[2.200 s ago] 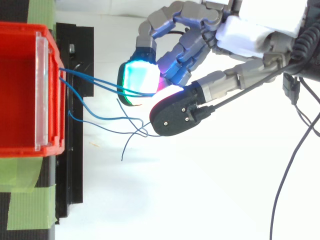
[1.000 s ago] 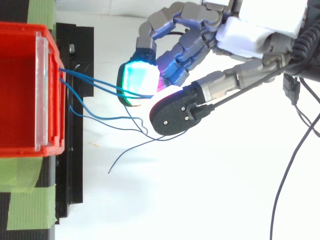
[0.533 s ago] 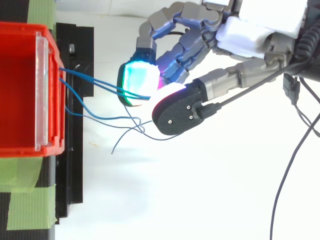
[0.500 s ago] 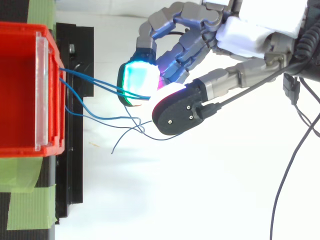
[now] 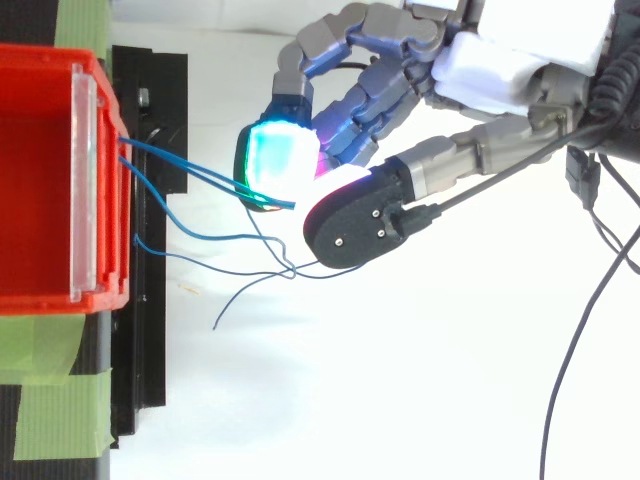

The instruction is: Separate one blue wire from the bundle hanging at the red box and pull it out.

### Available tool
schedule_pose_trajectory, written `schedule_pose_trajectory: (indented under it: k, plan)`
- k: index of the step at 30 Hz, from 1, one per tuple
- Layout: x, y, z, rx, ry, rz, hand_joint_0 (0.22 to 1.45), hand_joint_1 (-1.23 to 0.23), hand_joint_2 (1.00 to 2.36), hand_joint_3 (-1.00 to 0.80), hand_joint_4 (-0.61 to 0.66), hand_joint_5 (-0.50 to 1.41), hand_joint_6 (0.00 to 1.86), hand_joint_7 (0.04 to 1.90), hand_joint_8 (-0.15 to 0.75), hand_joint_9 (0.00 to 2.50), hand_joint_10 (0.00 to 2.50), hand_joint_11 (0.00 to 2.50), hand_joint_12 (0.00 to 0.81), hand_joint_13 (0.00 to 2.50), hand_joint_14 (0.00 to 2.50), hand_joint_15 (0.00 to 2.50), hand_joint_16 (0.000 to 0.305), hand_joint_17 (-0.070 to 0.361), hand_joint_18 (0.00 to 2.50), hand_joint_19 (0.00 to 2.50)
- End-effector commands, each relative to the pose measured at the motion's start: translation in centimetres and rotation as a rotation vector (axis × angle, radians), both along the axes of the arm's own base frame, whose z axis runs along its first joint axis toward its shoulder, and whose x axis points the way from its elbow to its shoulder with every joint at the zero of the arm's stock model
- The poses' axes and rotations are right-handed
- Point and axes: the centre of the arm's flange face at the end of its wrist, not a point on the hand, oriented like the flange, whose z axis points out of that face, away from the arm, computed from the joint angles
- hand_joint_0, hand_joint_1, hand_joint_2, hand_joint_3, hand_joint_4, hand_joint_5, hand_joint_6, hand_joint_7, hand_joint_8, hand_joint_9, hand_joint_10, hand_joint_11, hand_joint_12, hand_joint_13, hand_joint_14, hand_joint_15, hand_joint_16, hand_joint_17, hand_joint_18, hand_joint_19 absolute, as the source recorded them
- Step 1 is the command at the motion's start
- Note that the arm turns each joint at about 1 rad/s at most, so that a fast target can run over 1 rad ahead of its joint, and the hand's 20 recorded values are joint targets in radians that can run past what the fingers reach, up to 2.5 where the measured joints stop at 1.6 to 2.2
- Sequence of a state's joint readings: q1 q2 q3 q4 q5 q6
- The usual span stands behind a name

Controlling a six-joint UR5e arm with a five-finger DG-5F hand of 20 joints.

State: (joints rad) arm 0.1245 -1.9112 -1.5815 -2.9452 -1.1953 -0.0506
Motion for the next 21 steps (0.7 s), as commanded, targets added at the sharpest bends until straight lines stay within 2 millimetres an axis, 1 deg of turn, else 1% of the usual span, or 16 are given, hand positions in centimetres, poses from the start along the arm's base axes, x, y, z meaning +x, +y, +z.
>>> schedule_pose_trajectory:
  k: [1,5,9,14,21]
  plan:
    - [0.01,0.01,-0.01,0.0,0.0,0.002,0.69,-0.88,1.01,-0.36,0.23,-0.25,0.91,0.94,0.338,0.86,0.01,1.31,0.445,1.0,0.03,1.05,0.058,0.129,0.77,0.61]
    - [-0.02,0.1,0.06,0.0,0.0,0.004,0.68,-0.91,1.0,-0.46,0.23,-0.25,0.9,0.91,0.34,0.84,0.01,1.31,0.451,0.98,0.03,1.05,0.057,0.129,0.75,0.59]
    - [-0.04,0.19,0.04,0.0,0.003,0.006,0.71,-0.9,1.0,-0.45,0.23,-0.25,0.9,0.9,0.338,0.84,0.01,1.29,0.446,0.98,0.03,1.03,0.057,0.127,0.77,0.59]
    - [-0.04,0.28,-0.07,-0.001,0.008,0.007,0.71,-0.89,1.0,-0.45,0.22,-0.25,0.9,0.91,0.34,0.84,0.01,1.31,0.449,0.98,0.03,1.04,0.057,0.128,0.76,0.58]
    - [-0.32,0.24,-0.25,-0.007,0.033,0.008,0.68,-0.94,1.0,-0.5,0.23,-0.26,0.89,0.94,0.337,0.76,0.01,1.31,0.449,0.93,0.03,1.03,0.058,0.13,0.74,0.57]
